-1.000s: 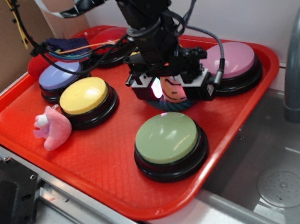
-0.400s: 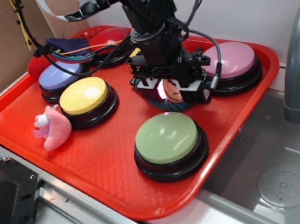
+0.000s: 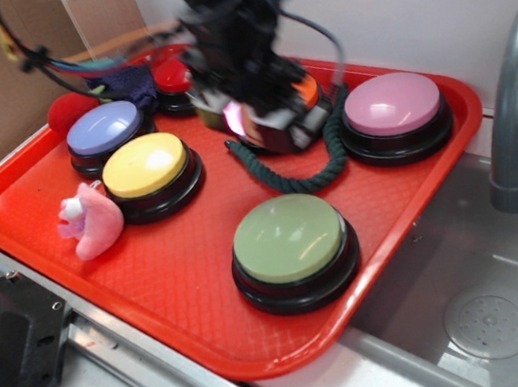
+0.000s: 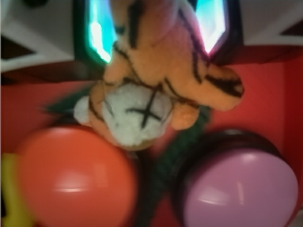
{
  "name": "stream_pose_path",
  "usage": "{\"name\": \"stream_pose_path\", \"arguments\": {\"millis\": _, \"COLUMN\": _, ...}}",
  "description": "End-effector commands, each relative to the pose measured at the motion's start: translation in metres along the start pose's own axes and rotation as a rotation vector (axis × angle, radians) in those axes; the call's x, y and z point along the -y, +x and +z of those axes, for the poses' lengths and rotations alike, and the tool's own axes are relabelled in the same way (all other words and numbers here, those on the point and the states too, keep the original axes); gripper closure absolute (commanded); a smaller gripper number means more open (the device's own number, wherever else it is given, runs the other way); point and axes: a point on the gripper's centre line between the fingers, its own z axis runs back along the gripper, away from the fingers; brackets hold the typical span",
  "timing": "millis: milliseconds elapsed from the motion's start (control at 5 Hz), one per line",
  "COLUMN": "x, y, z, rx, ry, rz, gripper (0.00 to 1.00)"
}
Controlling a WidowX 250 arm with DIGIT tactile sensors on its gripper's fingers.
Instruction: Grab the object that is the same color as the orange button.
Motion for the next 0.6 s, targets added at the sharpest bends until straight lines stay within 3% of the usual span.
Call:
{"name": "stream_pose_path", "arguments": {"millis": 0, "x": -0.051, "y": -0.031, "z": 0.066, "rx": -0.041, "ry": 0.082, "rz": 0.022, "gripper": 1.00}}
{"name": "stream_pose_path", "arguments": {"millis": 400, "x": -0.075, "y": -0.049, "z": 0.076, "rx": 0.001, "ry": 0.168, "rz": 0.176, "gripper": 1.00}}
